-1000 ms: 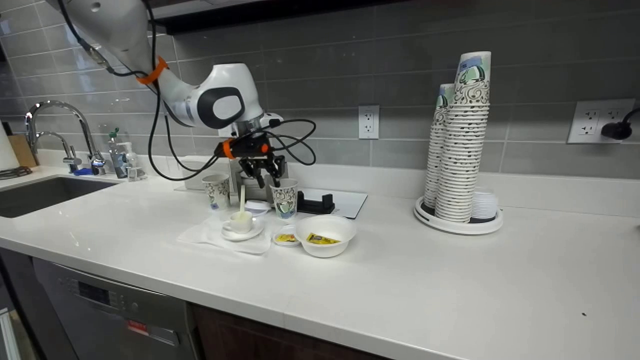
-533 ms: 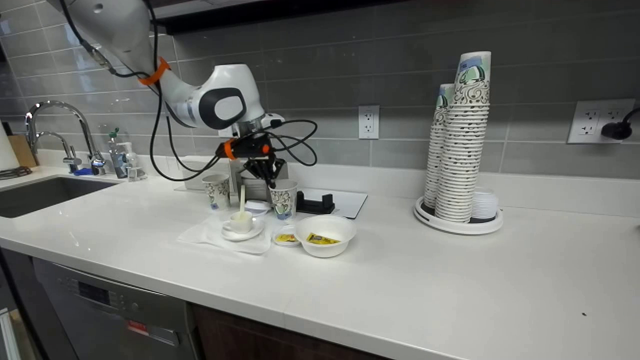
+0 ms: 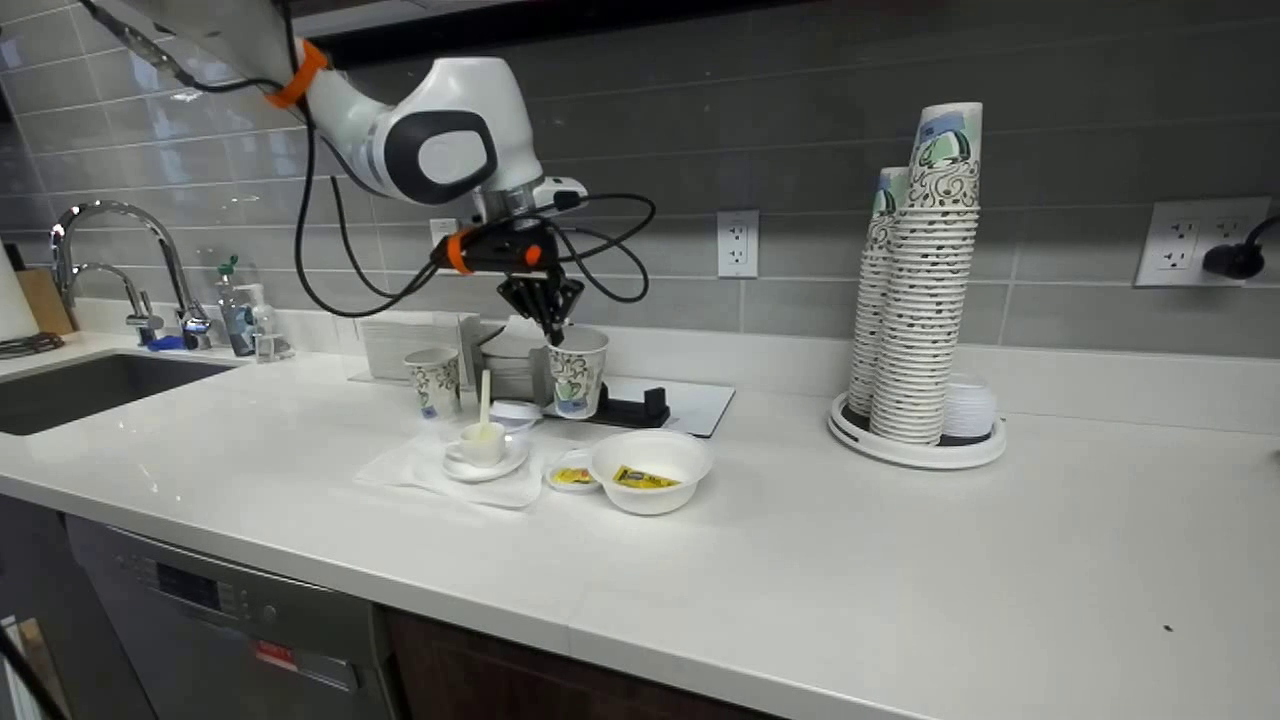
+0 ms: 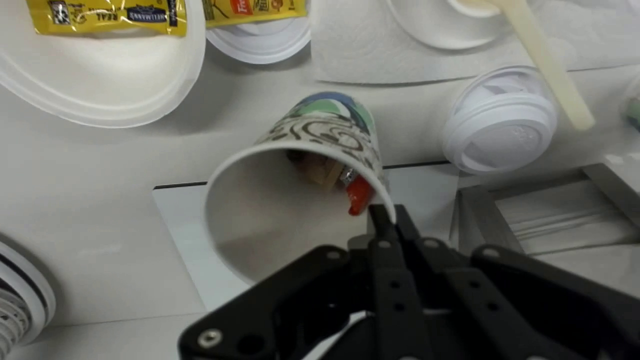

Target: Pour the contents in the coffee cup into the bowl on the right.

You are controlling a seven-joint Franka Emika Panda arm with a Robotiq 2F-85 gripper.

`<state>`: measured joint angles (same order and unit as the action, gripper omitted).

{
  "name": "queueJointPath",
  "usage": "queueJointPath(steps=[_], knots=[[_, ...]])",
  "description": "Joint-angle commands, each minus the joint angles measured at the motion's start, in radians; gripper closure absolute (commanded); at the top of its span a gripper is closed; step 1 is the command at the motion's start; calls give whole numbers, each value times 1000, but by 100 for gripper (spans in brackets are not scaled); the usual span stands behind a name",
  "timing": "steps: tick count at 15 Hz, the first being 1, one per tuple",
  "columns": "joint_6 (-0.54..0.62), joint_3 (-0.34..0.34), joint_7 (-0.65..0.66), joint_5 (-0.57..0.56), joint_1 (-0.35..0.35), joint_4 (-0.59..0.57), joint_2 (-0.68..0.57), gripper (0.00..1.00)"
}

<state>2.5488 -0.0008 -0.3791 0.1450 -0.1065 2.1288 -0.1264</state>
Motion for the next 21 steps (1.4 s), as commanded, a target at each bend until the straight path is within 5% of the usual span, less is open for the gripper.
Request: queueJointPath(steps=[1,4,8,11,15,16,21], knots=[[-116,-15,-182,260,-56,76,161,99],[-256,-112,-321,457,-75,116,243,99],[-408,-254,-452,571,-103,142,259,99],[-624,-322,-575,635,-122,84,188,99],[-858,-348,-668,704,-155,-4,65,99],[-768,-328,-628,653,-155,70,152,97],[-826,-324,-654,675,-167,18,73,97]])
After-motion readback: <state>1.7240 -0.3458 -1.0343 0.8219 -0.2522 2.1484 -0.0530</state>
